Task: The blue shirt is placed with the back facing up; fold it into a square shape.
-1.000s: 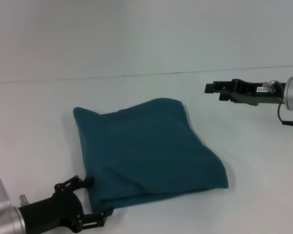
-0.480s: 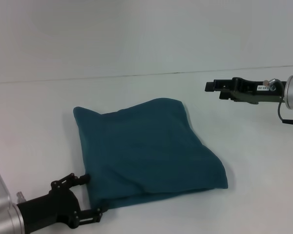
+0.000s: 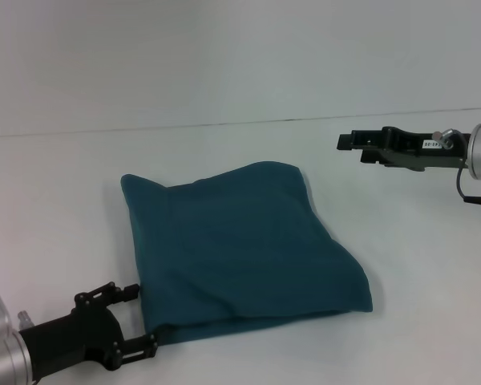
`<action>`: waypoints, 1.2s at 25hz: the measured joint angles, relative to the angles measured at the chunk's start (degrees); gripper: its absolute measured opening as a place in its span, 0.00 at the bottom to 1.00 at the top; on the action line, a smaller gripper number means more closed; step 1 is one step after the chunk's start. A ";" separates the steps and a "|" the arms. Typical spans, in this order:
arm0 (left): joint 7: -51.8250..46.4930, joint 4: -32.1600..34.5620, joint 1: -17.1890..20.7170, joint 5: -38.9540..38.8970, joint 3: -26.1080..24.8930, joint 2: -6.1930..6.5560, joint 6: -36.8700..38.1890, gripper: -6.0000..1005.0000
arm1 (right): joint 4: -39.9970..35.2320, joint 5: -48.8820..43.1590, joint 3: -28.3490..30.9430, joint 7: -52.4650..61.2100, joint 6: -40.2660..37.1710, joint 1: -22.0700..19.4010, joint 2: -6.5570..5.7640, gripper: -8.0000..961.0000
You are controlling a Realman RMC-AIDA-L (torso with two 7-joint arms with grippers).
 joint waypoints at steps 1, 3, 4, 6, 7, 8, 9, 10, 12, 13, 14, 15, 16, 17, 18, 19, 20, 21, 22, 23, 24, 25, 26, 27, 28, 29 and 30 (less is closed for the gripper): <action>-0.06 0.01 -0.03 0.03 0.07 0.00 0.01 0.82 | 0.00 0.00 0.00 0.00 0.00 0.02 0.00 0.73; -0.11 0.00 -0.04 0.06 0.20 0.00 0.01 0.82 | 0.00 0.00 0.00 0.00 0.00 0.06 -0.02 0.73; -0.55 0.12 -0.05 0.13 0.70 0.00 0.02 0.82 | 0.00 -0.01 0.00 0.00 0.00 0.06 -0.03 0.73; -0.79 0.40 -0.02 0.22 1.01 0.00 0.21 0.82 | 0.00 -0.01 0.00 0.00 0.00 0.06 -0.10 0.73; -0.87 0.73 0.08 0.27 1.27 0.00 0.44 0.82 | 0.01 0.00 0.01 0.00 0.00 0.06 -0.12 0.73; -0.89 1.27 0.31 0.27 1.66 -0.01 0.85 0.81 | 0.01 -0.01 0.03 0.00 0.00 0.06 -0.15 0.73; -0.92 2.13 0.69 0.22 2.18 -0.04 1.45 0.81 | 0.01 -0.01 0.05 0.00 0.00 0.07 -0.17 0.73; -0.92 2.91 1.07 0.06 2.52 -0.07 2.14 0.78 | 0.01 -0.01 0.08 0.00 0.00 0.09 -0.19 0.73; -1.01 3.61 1.40 -0.13 2.57 -0.09 2.87 0.71 | 0.01 -0.01 0.10 0.00 0.00 0.17 -0.23 0.73; -1.18 3.81 1.45 -0.16 2.49 -0.09 3.05 0.68 | 0.01 -0.01 0.10 0.00 0.00 0.20 -0.25 0.73; -1.53 3.82 1.37 -0.12 2.49 -0.09 3.03 0.65 | 0.01 -0.01 0.10 0.00 0.00 0.23 -0.25 0.73; -1.53 3.82 1.37 -0.12 2.49 -0.09 3.03 0.62 | 0.01 -0.01 0.10 0.00 0.00 0.23 -0.26 0.73; -2.13 3.88 1.16 0.12 2.73 -0.06 2.75 0.59 | 0.01 -0.01 0.10 0.00 0.00 0.23 -0.26 0.73; -2.15 3.94 1.14 0.18 2.80 -0.04 2.72 0.56 | 0.01 -0.01 0.10 0.00 0.00 0.23 -0.26 0.73; -2.16 4.02 1.13 0.25 2.86 -0.02 2.67 0.52 | 0.01 -0.01 0.10 0.00 0.00 0.23 -0.26 0.73; -2.23 4.18 1.11 0.29 3.15 -0.01 2.58 0.48 | 0.01 -0.01 0.10 0.00 0.00 0.23 -0.26 0.73; -2.23 4.18 1.11 0.29 3.15 -0.01 2.58 0.44 | 0.01 -0.01 0.10 0.00 0.02 0.22 -0.26 0.73; -2.28 4.22 1.11 0.29 3.42 -0.01 2.46 0.40 | 0.01 -0.01 0.12 0.00 0.03 0.20 -0.26 0.73; -2.30 4.24 1.11 0.30 3.74 -0.01 2.30 0.36 | 0.01 -0.01 0.16 0.00 0.04 0.18 -0.26 0.73; -2.30 4.26 1.10 0.31 4.10 -0.02 2.11 0.32 | 0.01 -0.01 0.27 0.00 0.05 0.17 -0.26 0.73; -2.30 4.31 1.08 0.32 4.70 -0.04 1.93 0.28 | 0.01 -0.01 0.39 0.00 0.06 0.17 -0.27 0.73; -2.30 4.31 1.08 0.32 4.70 -0.04 1.93 0.24 | 0.01 -0.01 0.52 0.00 0.07 0.16 -0.29 0.73; -2.30 4.33 1.05 0.33 4.98 -0.05 1.88 0.20 | 0.01 -0.01 0.57 0.00 0.07 0.16 -0.30 0.73; -2.31 4.33 1.03 0.33 5.08 -0.05 1.86 0.16 | 0.01 -0.01 0.63 0.00 0.09 0.15 -0.33 0.73; -2.30 4.34 1.00 0.33 5.16 -0.06 1.85 0.12 | 0.01 -0.01 0.71 -0.01 0.10 0.14 -0.34 0.73; -2.30 4.35 0.99 0.33 5.17 -0.06 1.85 0.10 | 0.01 -0.01 0.88 -0.06 0.13 0.11 -0.35 0.73; -2.32 4.35 0.96 0.33 5.20 -0.07 1.96 0.08 | 0.01 -0.01 0.88 -0.06 0.13 0.11 -0.35 0.73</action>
